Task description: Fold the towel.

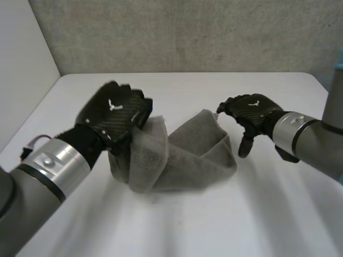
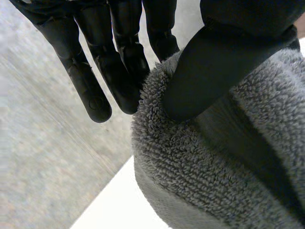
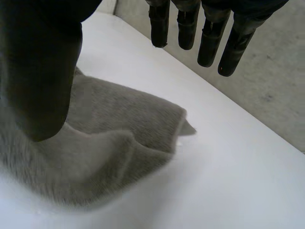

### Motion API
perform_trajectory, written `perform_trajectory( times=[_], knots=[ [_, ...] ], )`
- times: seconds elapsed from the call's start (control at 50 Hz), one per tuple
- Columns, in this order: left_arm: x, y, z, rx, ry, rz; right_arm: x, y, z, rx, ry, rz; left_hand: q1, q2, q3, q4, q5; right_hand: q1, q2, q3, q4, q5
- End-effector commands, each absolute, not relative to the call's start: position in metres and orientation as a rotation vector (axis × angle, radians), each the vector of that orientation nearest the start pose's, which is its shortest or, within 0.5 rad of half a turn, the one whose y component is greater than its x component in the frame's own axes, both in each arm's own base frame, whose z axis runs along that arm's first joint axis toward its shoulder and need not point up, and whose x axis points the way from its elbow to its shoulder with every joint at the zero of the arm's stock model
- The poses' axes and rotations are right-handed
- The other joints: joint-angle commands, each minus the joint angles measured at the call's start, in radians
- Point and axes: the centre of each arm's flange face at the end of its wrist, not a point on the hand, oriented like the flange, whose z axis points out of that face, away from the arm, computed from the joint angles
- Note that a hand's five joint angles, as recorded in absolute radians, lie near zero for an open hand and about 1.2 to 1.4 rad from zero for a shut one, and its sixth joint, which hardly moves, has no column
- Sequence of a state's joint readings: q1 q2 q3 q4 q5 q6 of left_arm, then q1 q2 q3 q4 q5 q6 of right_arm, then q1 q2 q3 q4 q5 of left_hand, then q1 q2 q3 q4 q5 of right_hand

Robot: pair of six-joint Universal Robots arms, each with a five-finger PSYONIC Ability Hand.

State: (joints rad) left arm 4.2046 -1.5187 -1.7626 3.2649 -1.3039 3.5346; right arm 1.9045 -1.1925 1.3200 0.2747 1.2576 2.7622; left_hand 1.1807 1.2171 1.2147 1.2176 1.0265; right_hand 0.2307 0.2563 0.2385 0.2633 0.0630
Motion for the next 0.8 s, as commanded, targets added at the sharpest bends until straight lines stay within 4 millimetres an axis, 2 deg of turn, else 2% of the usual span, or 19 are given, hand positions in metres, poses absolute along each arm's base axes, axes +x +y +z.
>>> perform_trajectory(
  times=[0.02,0.04,0.18,0.26,0.32,0.38,0.42,0.44,0.48,0.54,0.58,0.6,0.64,0.66,0.68,0.7,0.74,0.76,0.8],
  knots=[
    [-0.269,-0.167,0.29,1.33,2.044,-2.392,0.264,-0.3,0.211,-1.173,2.192,-1.527,0.216,0.179,0.182,0.179,0.195,-0.056,-0.082,-0.064,-0.089,-0.063],
    [-0.269,-0.167,0.29,1.33,2.044,-2.392,0.264,-0.3,0.21,-1.173,2.192,-1.526,0.216,0.179,0.182,0.179,0.195,-0.056,-0.082,-0.064,-0.089,-0.063],
    [-0.269,-0.167,0.293,1.318,2.032,-2.406,0.28,-0.313,0.166,-1.2,2.194,-1.392,0.216,0.179,0.182,0.179,0.195,-0.056,-0.082,-0.064,-0.089,-0.063],
    [-0.269,-0.169,0.295,1.307,2.022,-2.412,0.294,-0.306,0.144,-1.233,2.182,-1.322,0.216,0.179,0.182,0.179,0.195,-0.056,-0.082,-0.064,-0.089,-0.063],
    [-0.267,-0.172,0.296,1.296,2.019,-2.412,0.297,-0.302,0.14,-1.243,2.178,-1.304,0.216,0.179,0.182,0.179,0.195,-0.022,-0.048,-0.03,-0.055,-0.029],
    [-0.263,-0.179,0.297,1.259,2.02,-2.406,0.299,-0.298,0.136,-1.251,2.178,-1.283,0.216,0.179,0.182,0.179,0.195,0.13,0.105,0.122,0.098,0.123],
    [-0.259,-0.187,0.298,1.222,2.021,-2.399,0.299,-0.296,0.141,-1.249,2.172,-1.288,0.216,0.179,0.182,0.179,0.195,0.533,0.507,0.525,0.5,0.526],
    [-0.259,-0.187,0.298,1.222,2.021,-2.399,0.299,-0.296,0.141,-1.249,2.172,-1.288,0.216,0.179,0.182,0.179,0.195,0.535,0.51,0.528,0.503,0.529],
    [-0.256,-0.191,0.3,1.195,2.029,-2.403,0.297,-0.298,0.158,-1.225,2.158,-1.343,0.216,0.179,0.182,0.179,0.195,1.108,1.082,1.1,1.075,1.101],
    [-0.256,-0.192,0.3,1.185,2.037,-2.408,0.294,-0.3,0.173,-1.199,2.149,-1.388,0.216,0.179,0.182,0.179,0.195,1.166,1.14,1.158,1.133,1.159],
    [-0.256,-0.193,0.301,1.17,2.056,-2.417,0.282,-0.305,0.21,-1.116,2.13,-1.504,0.216,0.179,0.182,0.179,0.195,1.166,1.14,1.158,1.133,1.159],
    [-0.256,-0.193,0.301,1.17,2.056,-2.417,0.282,-0.305,0.21,-1.115,2.13,-1.504,0.216,0.179,0.182,0.179,0.195,1.166,1.14,1.158,1.133,1.159],
    [-0.256,-0.192,0.304,1.154,2.058,-2.434,0.261,-0.313,0.256,-1.027,2.101,-1.663,0.216,0.179,0.182,0.179,0.195,1.166,1.14,1.158,1.133,1.159],
    [-0.256,-0.192,0.304,1.154,2.058,-2.434,0.261,-0.313,0.256,-1.027,2.101,-1.664,0.216,0.179,0.182,0.179,0.195,1.166,1.14,1.158,1.133,1.159],
    [-0.256,-0.191,0.306,1.148,2.059,-2.444,0.254,-0.311,0.279,-1.008,2.07,-1.734,0.216,0.179,0.182,0.179,0.195,1.166,1.14,1.158,1.133,1.159],
    [-0.256,-0.191,0.306,1.148,2.059,-2.444,0.254,-0.311,0.279,-1.008,2.07,-1.735,0.216,0.179,0.182,0.179,0.195,1.166,1.14,1.158,1.133,1.159],
    [-0.254,-0.187,0.319,1.121,2.022,-2.498,0.244,-0.299,0.323,-1.008,2.012,-1.831,0.216,0.179,0.182,0.179,0.195,1.166,1.14,1.158,1.133,1.159],
    [-0.254,-0.187,0.319,1.121,2.022,-2.498,0.244,-0.299,0.324,-1.008,2.012,-1.831,0.216,0.179,0.182,0.179,0.195,1.166,1.14,1.158,1.133,1.159],
    [-0.25,-0.18,0.333,1.083,1.992,-2.565,0.241,-0.28,0.361,-1.024,1.955,-1.857,0.216,0.179,0.182,0.179,0.195,1.166,1.14,1.158,1.133,1.159]
  ],
)
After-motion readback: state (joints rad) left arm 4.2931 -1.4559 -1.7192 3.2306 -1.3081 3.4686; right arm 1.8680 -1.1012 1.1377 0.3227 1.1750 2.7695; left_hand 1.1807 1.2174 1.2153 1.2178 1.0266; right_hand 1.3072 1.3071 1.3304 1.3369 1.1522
